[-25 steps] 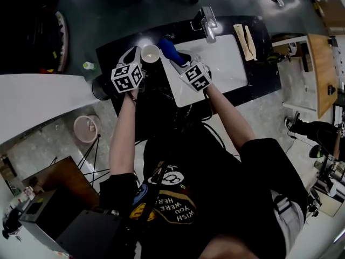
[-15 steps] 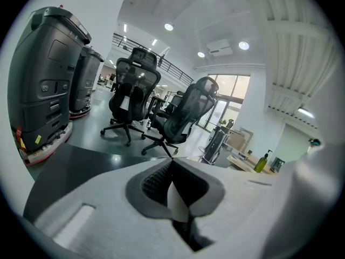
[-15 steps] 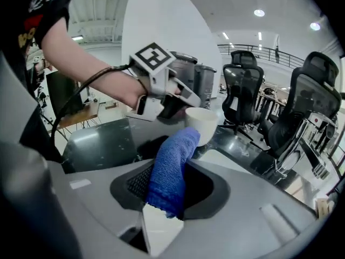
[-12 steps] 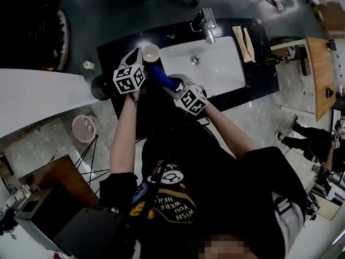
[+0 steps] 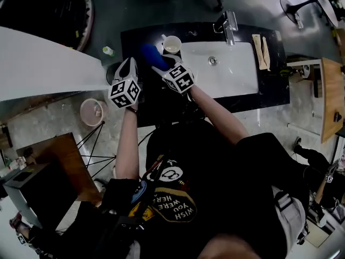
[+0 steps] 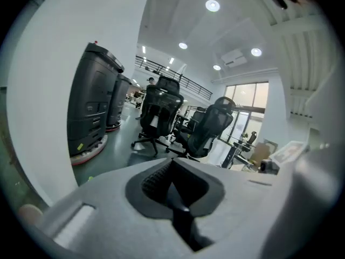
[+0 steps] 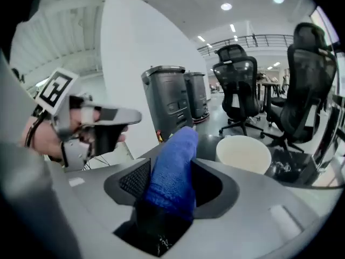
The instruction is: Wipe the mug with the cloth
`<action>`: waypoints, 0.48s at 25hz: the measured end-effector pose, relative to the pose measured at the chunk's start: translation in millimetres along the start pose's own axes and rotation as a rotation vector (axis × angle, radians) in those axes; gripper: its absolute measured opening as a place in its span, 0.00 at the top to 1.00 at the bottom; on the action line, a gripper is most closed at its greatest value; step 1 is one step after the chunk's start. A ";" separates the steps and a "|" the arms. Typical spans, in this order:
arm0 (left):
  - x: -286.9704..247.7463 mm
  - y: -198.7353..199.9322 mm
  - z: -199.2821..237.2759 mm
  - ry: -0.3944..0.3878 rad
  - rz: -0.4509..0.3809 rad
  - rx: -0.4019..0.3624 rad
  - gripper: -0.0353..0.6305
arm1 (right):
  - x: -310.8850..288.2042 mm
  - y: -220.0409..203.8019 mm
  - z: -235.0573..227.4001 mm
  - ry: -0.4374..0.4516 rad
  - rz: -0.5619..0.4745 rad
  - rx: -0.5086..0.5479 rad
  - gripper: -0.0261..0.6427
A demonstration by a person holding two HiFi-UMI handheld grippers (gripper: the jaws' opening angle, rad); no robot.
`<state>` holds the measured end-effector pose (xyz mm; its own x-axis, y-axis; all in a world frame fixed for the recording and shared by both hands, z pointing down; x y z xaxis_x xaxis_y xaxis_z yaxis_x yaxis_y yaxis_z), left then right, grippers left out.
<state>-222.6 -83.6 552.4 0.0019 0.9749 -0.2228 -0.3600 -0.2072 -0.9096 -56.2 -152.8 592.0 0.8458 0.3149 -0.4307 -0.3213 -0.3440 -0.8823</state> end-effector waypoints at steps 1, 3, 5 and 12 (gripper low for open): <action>11.6 -1.2 5.4 0.023 -0.006 0.020 0.94 | -2.1 1.1 -2.4 -0.008 0.002 -0.038 0.58; 31.0 -5.3 10.5 0.049 -0.011 0.042 0.94 | 4.8 -1.8 -5.2 -0.012 0.007 -0.073 0.58; 43.7 -8.0 9.0 0.054 -0.016 0.048 0.94 | 22.7 -5.6 -8.0 -0.020 -0.009 -0.099 0.56; 53.1 -7.6 -41.3 -0.077 -0.009 -0.069 0.94 | 122.2 1.3 -26.8 -0.214 -0.204 -0.073 0.96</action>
<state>-181.3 -33.6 533.0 -0.0678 0.9796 -0.1890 -0.2949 -0.2006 -0.9342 58.2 -138.5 543.3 0.7781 0.5607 -0.2833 -0.1164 -0.3144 -0.9421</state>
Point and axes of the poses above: the fingertips, and each gripper's own axes: x backward along the fingers, z to its left, y out of its top, the point moved 9 cm from there along x, backward along the fingers, and after that the axes turned 9 degrees about -z, right-handed, at the moved point
